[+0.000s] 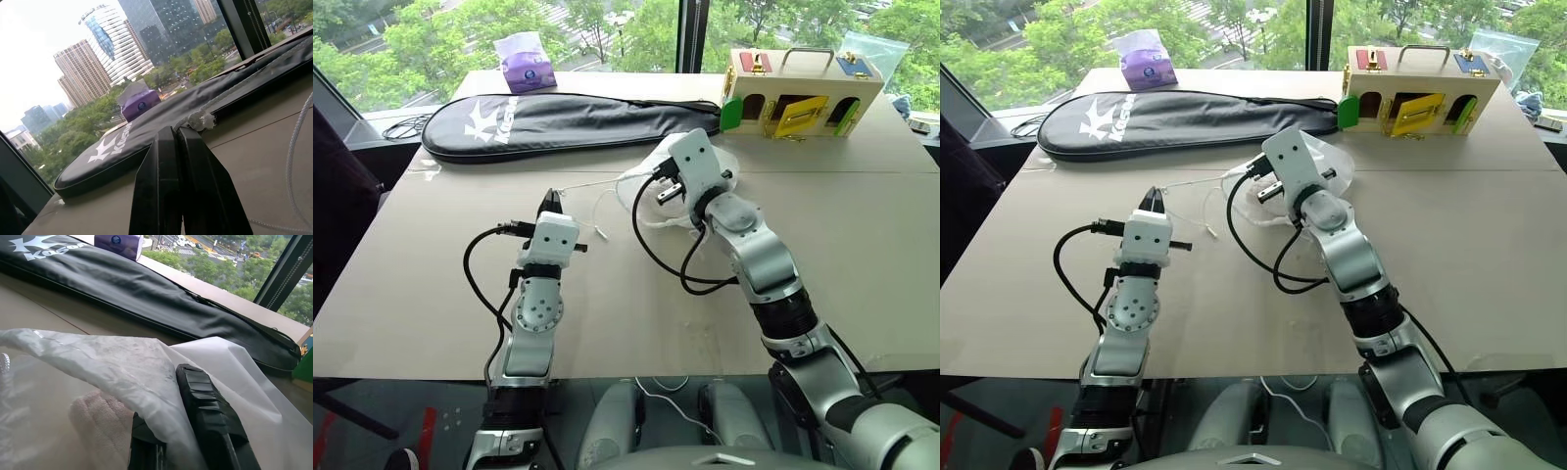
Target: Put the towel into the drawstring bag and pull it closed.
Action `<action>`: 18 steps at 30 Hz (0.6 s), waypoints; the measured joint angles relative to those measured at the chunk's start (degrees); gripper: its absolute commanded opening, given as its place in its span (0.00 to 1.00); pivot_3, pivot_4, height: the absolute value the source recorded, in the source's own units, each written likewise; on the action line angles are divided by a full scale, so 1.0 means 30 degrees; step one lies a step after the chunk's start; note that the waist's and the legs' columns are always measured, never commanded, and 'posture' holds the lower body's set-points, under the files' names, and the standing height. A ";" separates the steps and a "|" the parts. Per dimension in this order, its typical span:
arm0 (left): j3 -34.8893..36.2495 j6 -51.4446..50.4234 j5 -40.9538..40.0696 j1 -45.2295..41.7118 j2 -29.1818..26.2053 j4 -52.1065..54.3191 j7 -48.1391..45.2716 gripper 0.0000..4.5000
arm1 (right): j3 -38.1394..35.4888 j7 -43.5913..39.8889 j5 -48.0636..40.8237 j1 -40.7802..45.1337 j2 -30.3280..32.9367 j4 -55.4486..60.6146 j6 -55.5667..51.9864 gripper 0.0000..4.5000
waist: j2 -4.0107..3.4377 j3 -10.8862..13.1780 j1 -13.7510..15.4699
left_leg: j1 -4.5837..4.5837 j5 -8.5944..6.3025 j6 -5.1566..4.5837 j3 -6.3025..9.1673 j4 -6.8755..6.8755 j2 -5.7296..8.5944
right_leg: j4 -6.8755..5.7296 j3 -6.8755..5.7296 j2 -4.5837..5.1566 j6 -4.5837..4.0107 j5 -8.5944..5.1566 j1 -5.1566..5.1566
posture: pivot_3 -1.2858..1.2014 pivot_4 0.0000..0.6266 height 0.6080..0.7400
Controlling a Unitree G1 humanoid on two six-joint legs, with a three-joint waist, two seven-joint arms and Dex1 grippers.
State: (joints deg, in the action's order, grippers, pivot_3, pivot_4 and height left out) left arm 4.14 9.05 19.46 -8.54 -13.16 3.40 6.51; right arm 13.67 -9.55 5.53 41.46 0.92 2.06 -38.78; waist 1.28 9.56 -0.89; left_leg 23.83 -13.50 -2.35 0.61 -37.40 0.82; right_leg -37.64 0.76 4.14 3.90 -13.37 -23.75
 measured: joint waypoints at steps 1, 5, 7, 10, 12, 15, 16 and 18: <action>-0.0001 -0.0022 -0.0131 0.0001 0.0027 0.0000 -0.0002 0.00 | -0.0001 -0.0002 -0.0001 -0.0004 0.0000 0.0000 -0.0005 0.01 | 0.0000 0.0000 0.0001 | 0.0000 0.0000 0.0000 0.0001 0.0000 0.0000 | -0.0001 0.0000 0.0000 0.0000 0.0000 0.0000 | 0.52 0.24 1.00; 0.0006 -0.0148 -0.0980 -0.0033 0.0220 0.0000 -0.0276 0.00 | -0.0097 -0.1016 -0.0805 -0.0461 0.0129 0.0918 -0.0010 0.21 | 0.0000 0.0000 0.0004 | 0.0003 -0.0001 0.0000 0.0008 0.0002 -0.0002 | 0.0005 -0.0003 0.0001 0.0000 0.0000 0.0000 | 0.52 0.24 1.00; 0.0043 -0.0305 -0.1365 -0.0155 0.0204 -0.0001 -0.0555 0.00 | -0.0558 -0.2008 -0.2105 -0.1167 0.0110 0.2237 -0.0271 0.43 | 0.0000 0.0000 0.0014 | 0.0006 -0.0002 -0.0001 0.0007 0.0007 -0.0002 | 0.0010 -0.0002 0.0002 0.0000 0.0000 0.0000 | 0.52 0.24 1.00; 0.0044 -0.0397 -0.1746 -0.0628 0.0167 -0.0001 -0.0849 0.00 | -0.0884 -0.2821 -0.2965 -0.1973 0.0762 0.3966 -0.0430 0.73 | 0.0001 0.0000 0.0057 | 0.0006 -0.0002 -0.0002 0.0012 0.0005 -0.0001 | 0.0010 -0.0012 0.0006 0.0000 0.0000 0.0004 | 0.52 0.24 1.00; 0.0068 -0.0415 -0.1970 -0.0861 0.0070 0.0010 -0.1029 0.00 | -0.1108 -0.3753 -0.3742 -0.3120 0.1897 0.5777 -0.0747 0.73 | 0.0004 -0.0003 0.0116 | 0.0005 -0.0003 -0.0003 0.0024 0.0003 0.0001 | 0.0038 -0.0028 0.0010 0.0001 -0.0001 0.0025 | 0.52 0.24 1.00; 0.0018 -0.0452 -0.2094 -0.0952 -0.0026 0.0011 -0.1325 0.00 | -0.2335 -0.5098 -0.5527 -0.6294 0.3571 0.8741 -0.1994 0.73 | 0.0007 -0.0003 0.0145 | 0.0027 -0.0005 -0.0006 0.0036 0.0020 0.0002 | 0.0081 -0.0039 0.0019 0.0002 -0.0001 0.0030 | 0.52 0.24 1.00; 0.0068 -0.0480 -0.2115 -0.0958 -0.0065 0.0011 -0.1368 0.00 | -0.2815 -0.5495 -0.6133 -0.7463 0.4192 0.9518 -0.2534 0.73 | 0.0007 -0.0003 0.0151 | 0.0027 -0.0006 -0.0007 0.0031 0.0022 0.0000 | 0.0090 -0.0036 0.0021 0.0001 -0.0001 0.0029 | 0.52 0.24 1.00; 0.0116 -0.0572 -0.2235 -0.0992 -0.0163 0.0011 -0.1536 0.00 | -0.3850 -0.6316 -0.7577 -0.9695 0.5382 1.0807 -0.3676 0.73 | 0.0005 -0.0002 0.0044 | 0.0020 -0.0006 -0.0008 0.0017 0.0029 -0.0006 | 0.0089 -0.0016 0.0019 0.0001 -0.0001 0.0026 | 0.52 0.24 1.00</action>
State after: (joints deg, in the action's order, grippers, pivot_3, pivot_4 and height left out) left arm 4.49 7.33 12.75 -11.52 -13.65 3.43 1.91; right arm 2.12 -28.50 -17.20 12.37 17.06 34.49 -49.81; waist 1.29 9.55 -0.75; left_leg 23.89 -13.52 -2.37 0.66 -37.31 0.80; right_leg -37.38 0.72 4.20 3.90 -13.37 -23.67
